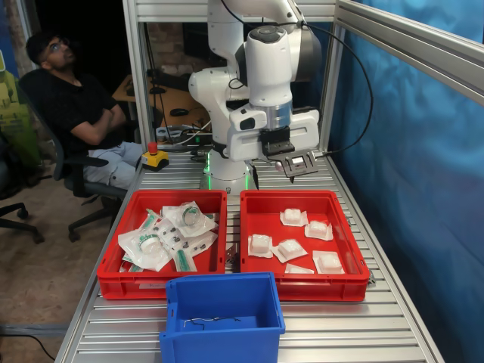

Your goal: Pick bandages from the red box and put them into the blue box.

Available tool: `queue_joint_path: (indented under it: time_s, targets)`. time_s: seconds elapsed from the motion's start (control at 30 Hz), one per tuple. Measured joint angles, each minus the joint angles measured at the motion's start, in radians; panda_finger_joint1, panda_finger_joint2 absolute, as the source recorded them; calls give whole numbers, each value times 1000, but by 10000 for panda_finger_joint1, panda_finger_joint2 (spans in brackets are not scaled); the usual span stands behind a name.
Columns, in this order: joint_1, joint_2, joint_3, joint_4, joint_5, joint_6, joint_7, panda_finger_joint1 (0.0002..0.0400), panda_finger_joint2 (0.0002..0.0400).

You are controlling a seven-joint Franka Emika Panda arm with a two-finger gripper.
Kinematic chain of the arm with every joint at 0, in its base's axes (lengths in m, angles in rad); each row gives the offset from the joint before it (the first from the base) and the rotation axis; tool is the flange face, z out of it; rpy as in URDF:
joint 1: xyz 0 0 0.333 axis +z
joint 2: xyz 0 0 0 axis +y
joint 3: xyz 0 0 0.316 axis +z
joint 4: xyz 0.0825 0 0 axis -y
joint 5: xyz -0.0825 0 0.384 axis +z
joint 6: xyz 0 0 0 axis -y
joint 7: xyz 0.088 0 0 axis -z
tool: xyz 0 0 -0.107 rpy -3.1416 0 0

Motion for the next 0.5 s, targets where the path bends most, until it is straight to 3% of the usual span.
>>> queue_joint_path:
  time_s: [0.2, 0.5]
  targets:
    - [9, 15, 3, -8, 0, 25, 0, 400, 400]
    - [13, 113, 4, -12, 0, 163, 0, 400, 400]
